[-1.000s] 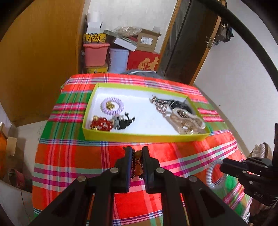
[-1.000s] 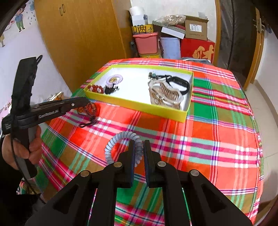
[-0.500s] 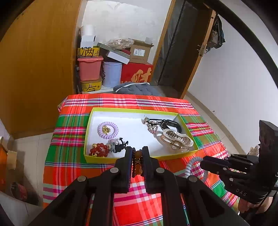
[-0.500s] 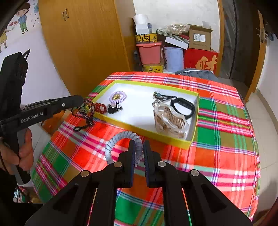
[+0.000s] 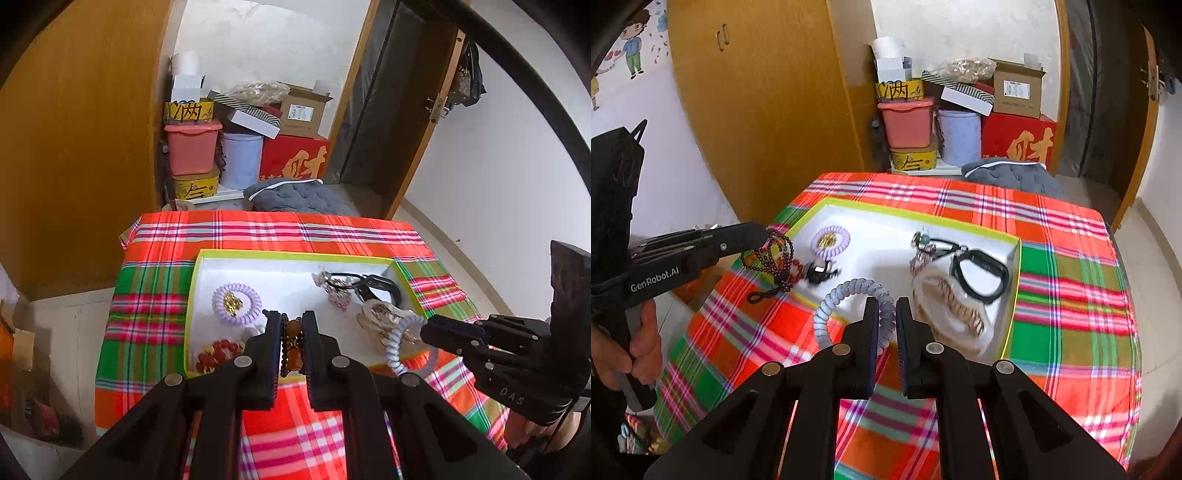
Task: Organize jewelry
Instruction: 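Carry the beaded necklace and blue hair tie into the tray and release both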
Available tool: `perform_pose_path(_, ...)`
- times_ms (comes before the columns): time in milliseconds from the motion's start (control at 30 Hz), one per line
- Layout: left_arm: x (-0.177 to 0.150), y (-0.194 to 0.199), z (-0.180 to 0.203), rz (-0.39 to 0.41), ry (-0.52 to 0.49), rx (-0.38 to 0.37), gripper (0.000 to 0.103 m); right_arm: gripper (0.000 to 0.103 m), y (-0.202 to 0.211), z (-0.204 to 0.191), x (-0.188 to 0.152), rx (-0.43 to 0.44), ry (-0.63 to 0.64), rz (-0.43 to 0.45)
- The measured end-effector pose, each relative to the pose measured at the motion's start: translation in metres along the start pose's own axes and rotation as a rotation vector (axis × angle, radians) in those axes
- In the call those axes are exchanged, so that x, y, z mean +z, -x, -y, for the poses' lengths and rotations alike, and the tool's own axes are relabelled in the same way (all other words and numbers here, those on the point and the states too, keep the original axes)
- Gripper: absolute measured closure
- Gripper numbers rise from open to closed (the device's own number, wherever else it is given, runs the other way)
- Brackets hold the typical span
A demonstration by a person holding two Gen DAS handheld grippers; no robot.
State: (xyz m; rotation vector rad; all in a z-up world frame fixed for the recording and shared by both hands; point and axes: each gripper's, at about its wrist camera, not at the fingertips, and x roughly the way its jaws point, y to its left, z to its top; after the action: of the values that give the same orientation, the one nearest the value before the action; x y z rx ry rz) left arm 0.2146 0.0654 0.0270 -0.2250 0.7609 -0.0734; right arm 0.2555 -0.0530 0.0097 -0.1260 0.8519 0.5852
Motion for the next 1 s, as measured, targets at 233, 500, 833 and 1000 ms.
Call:
perform_pose_path(233,0.016,-0.025,-0.017,-0.014,0.002,0.016,0.092,0.094,-0.025,0.007,0.020,-0.001,-0.007,-0.009)
perform_pose_path(500,0.031,-0.061,-0.037,-0.041,0.000,0.029,0.092,0.094,-0.065,0.009,0.036,-0.002,-0.009,-0.050)
perform_pose_path(833,0.024,-0.096,-0.054,-0.093,0.009,0.040,0.092,0.094,-0.107,0.006,0.035,-0.006,0.008,-0.124)
perform_pose_path(1000,0.020,-0.103,-0.058,-0.114,0.023,0.042,0.091,0.094,-0.119,0.007,0.034,-0.013,0.000,-0.156)
